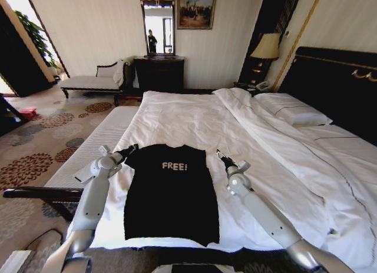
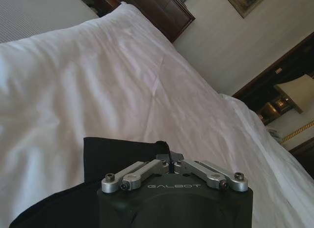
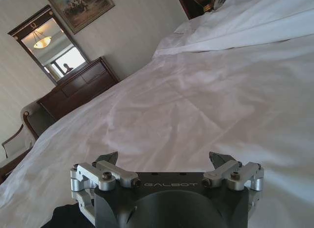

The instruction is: Fold the clothes on the bed.

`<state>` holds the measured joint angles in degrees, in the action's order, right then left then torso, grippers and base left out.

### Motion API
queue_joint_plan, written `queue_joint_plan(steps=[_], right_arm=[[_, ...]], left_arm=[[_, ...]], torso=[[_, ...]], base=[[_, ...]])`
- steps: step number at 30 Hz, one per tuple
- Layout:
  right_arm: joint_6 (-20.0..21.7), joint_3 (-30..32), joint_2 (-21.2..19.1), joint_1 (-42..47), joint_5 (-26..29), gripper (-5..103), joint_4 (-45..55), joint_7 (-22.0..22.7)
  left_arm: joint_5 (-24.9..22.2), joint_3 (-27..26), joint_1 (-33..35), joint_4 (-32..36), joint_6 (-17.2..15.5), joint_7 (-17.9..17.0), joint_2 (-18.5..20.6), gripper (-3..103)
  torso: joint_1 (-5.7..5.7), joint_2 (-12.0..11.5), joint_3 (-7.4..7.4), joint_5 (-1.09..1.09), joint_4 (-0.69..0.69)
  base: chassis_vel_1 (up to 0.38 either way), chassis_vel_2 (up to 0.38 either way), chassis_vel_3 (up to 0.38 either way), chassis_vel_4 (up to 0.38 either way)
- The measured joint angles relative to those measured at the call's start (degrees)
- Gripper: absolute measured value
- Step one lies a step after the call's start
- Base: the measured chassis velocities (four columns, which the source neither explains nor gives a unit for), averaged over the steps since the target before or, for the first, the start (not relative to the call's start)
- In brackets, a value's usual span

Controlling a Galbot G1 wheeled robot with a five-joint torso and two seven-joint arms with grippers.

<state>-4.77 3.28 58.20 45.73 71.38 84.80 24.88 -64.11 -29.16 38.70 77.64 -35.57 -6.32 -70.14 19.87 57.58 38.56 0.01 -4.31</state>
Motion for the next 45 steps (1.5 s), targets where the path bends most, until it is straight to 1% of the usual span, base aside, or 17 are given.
queue_joint_plan(steps=[8,16,18,23,24,26,28,29,30,32,36,37,38,39,42,44,45], right_arm=[[0.0,2.0,-1.1,2.3,-0.2,100,0.7,-0.1],[0.0,3.4,-1.6,3.9,-0.3,100,1.8,-0.1],[0.0,4.3,-1.7,5.3,-0.6,100,2.9,-0.1],[0.0,5.3,-2.0,6.6,-0.8,100,3.9,-0.1],[0.0,5.6,-2.1,6.9,-0.9,100,4.1,-0.1],[0.0,5.7,-2.2,7.0,-0.9,100,4.1,-0.1],[0.0,5.7,-2.2,7.1,-1.0,100,4.2,-0.1],[0.0,5.8,-2.1,7.1,-1.1,100,4.2,-0.1],[0.0,5.8,-2.0,7.1,-1.2,100,4.3,-0.2],[0.0,5.8,-1.9,7.1,-1.2,100,4.3,-0.2],[0.0,5.7,-1.6,7.5,-1.6,100,4.6,-0.1],[0.0,5.7,-1.6,7.5,-1.6,100,4.6,-0.1],[0.0,5.7,-1.6,7.6,-1.7,100,4.6,-0.1],[0.0,5.8,-1.6,7.6,-1.7,100,4.6,-0.1],[0.0,5.9,-1.8,7.8,-1.7,100,4.8,0.0],[0.0,5.9,-1.9,7.8,-1.7,100,4.8,0.0],[0.0,6.0,-1.9,7.8,-1.7,100,4.8,0.0]], left_arm=[[3.1,3.3,-2.2,-3.3,0.2,0.1,-3.1,0],[4.9,4.7,-3.1,-5.2,0.4,0.1,-4.2,0],[6.1,5.6,-3.4,-6.1,0.5,0.1,-4.7,0],[6.9,6.9,-3.5,-5.8,0.3,-1.0,-4.8,-2],[6.8,7.5,-3.3,-5.0,-0.1,-1.7,-4.6,8],[6.5,7.8,-3.2,-4.4,-0.5,-2.3,-4.4,8],[5.7,8.3,-2.9,-3.5,-1.3,-3.3,-3.9,20],[5.1,8.7,-2.8,-2.9,-1.9,-3.9,-3.6,20],[4.4,9.2,-2.6,-2.2,-2.4,-4.4,-3.2,30],[3.9,9.5,-2.5,-1.6,-2.8,-4.8,-3.0,30],[2.4,11.2,-2.0,0.2,-3.9,-5.9,-2.5,51],[2.4,11.2,-2.0,0.2,-3.9,-5.9,-2.5,51],[2.3,11.7,-1.8,0.8,-4.0,-6.0,-2.5,57],[2.2,11.9,-1.6,1.2,-4.1,-6.1,-2.5,57],[1.5,12.1,-0.6,4.1,-4.4,-6.6,-2.7,74],[1.1,12.0,-0.4,4.8,-4.5,-6.7,-2.6,74],[0.7,11.7,-0.1,5.7,-4.6,-6.9,-2.5,80]], torso=[[0.00,0.0,0.00,0.01,-0.01],[0.00,0.0,0.00,0.00,0.00],[0.00,0.0,0.00,0.00,0.00],[0.00,0.0,0.00,-0.01,0.00],[0.00,0.0,0.00,0.00,-0.01],[0.00,0.0,0.00,0.00,-0.01],[0.00,0.0,0.00,-0.01,0.00],[0.00,0.0,0.00,0.00,0.00],[0.00,0.0,0.00,0.00,0.00],[0.00,0.0,0.00,-0.01,0.00],[0.00,0.0,0.00,0.00,0.01],[0.00,0.0,0.00,0.00,0.01],[0.00,0.0,0.00,0.00,-0.01],[0.00,0.0,0.00,-0.01,-0.01],[0.00,0.0,0.00,-0.01,-0.01],[0.00,0.0,0.00,-0.01,-0.01],[0.00,0.0,0.00,-0.01,-0.02]], base=[[0.000,0.000,0.000,0.000],[0.000,0.000,0.000,0.000],[0.000,0.000,0.000,0.000],[0.000,0.000,0.000,0.000],[0.000,0.000,0.000,0.000],[0.000,0.000,0.000,0.000],[0.000,0.000,0.000,0.000],[0.000,0.000,0.000,0.000],[0.000,0.000,0.000,0.000],[0.000,0.000,0.000,0.000],[0.000,0.000,0.000,0.000],[0.000,0.000,0.000,0.000],[0.000,0.000,0.000,0.000],[0.000,0.000,0.000,0.000],[0.000,0.000,0.000,0.000],[0.000,0.000,0.000,0.000],[0.000,0.000,0.000,0.000]])
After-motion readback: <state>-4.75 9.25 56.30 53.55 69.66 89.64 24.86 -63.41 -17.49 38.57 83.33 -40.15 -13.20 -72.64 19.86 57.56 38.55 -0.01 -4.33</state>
